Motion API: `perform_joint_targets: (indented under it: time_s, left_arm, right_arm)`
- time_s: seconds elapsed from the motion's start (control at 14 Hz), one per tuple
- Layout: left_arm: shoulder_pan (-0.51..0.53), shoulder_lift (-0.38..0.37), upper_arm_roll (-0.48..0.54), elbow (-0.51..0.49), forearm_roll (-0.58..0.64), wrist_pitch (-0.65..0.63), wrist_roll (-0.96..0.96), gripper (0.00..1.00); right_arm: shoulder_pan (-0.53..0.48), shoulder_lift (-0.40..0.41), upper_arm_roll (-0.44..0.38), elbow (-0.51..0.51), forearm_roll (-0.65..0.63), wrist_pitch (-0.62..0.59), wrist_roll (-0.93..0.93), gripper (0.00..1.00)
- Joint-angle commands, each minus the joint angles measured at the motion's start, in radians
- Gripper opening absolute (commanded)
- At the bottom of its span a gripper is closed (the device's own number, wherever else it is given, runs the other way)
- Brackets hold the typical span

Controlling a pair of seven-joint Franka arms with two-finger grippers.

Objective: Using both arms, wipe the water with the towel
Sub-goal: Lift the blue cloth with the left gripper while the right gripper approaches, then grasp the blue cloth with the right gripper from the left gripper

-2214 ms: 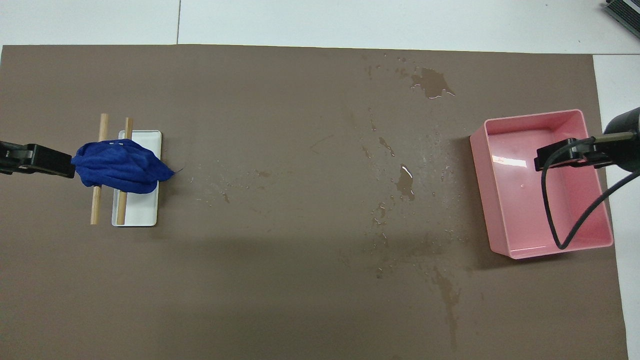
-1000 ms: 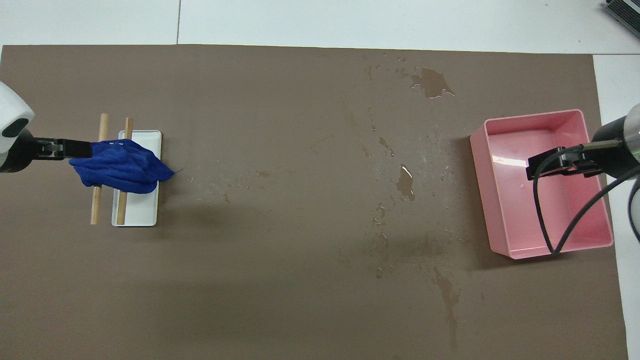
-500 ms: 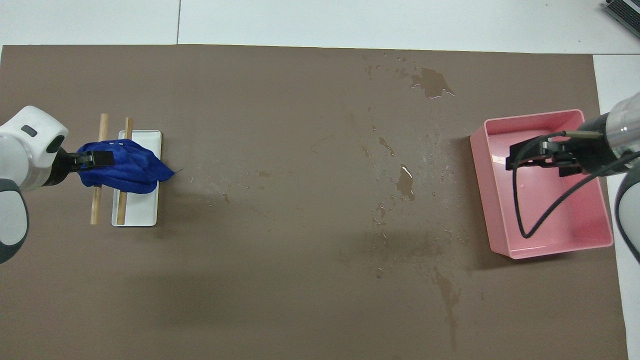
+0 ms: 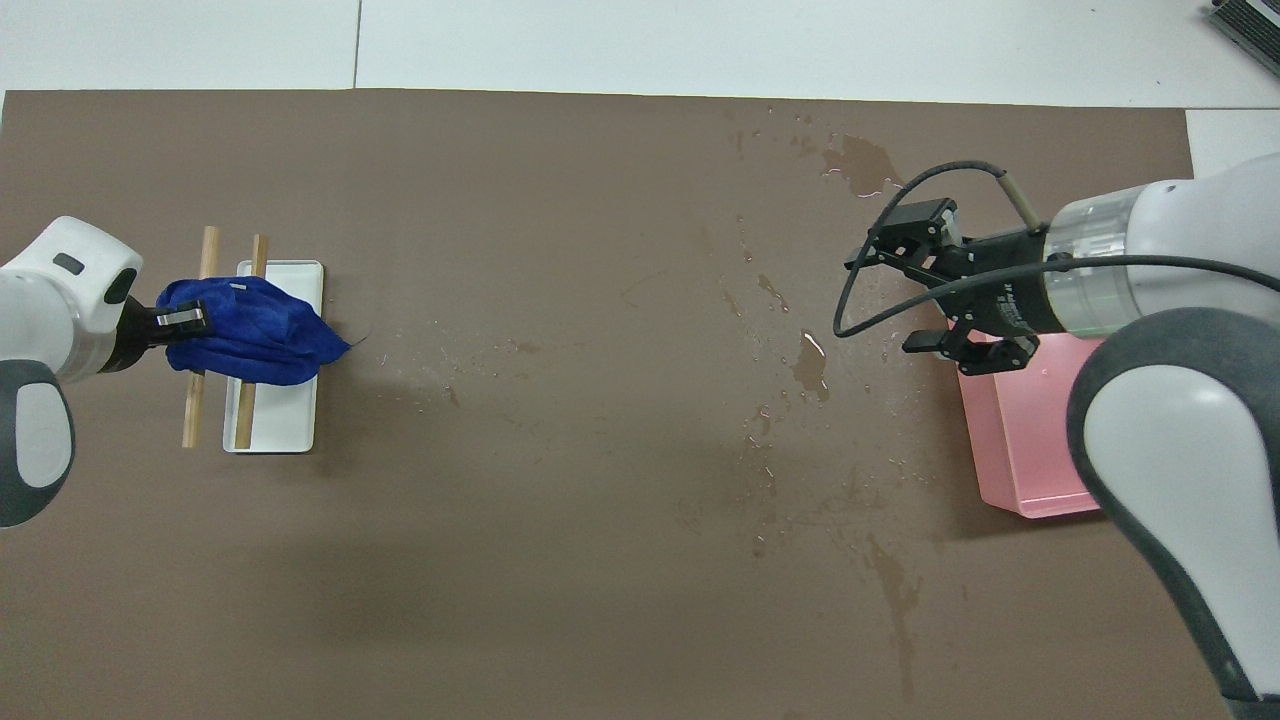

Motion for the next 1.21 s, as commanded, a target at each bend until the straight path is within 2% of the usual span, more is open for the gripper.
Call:
perform_joint_targets:
  time_s: [0.0,0.14,0.21,0.43,0.64,0.79,1.14]
  left_arm:
    - [-0.008,0.026,-0.011,0.090,0.001,-0.099,-0.030,0.00]
    - [-0.009,0.037,-0.014,0.183,-0.023,-0.224,-0.086,0.00]
    - [-0.014,0.037,-0.017,0.212,-0.060,-0.258,-0.173,0.00]
    - [-0.060,0.014,-0.045,0.227,-0.210,-0.270,-0.431,0.00]
    - [-0.173,0.002,-0.068,0.226,-0.234,-0.258,-0.811,0.00]
    - [-0.253,0.000,-0.068,0.224,-0.289,-0.253,-0.979,0.00]
    - [-0.350,-0.019,-0.068,0.200,-0.398,-0.252,-1.036,0.00]
  right_arm:
    - [0.071,-0.013,0.002,-0.072,0.091,0.149,0.177,1.00]
    - [0.129,-0.011,0.001,-0.117,0.131,0.208,0.267,1.00]
    - [0.160,-0.008,0.001,-0.132,0.145,0.228,0.299,1.00]
    - [0.272,0.033,0.001,-0.154,0.185,0.326,0.437,1.00]
    - [0.359,0.082,0.002,-0.145,0.319,0.485,0.548,1.00]
    - [0.399,0.107,0.001,-0.142,0.375,0.523,0.553,1.00]
    - [0.485,0.156,0.002,-0.134,0.375,0.636,0.630,1.00]
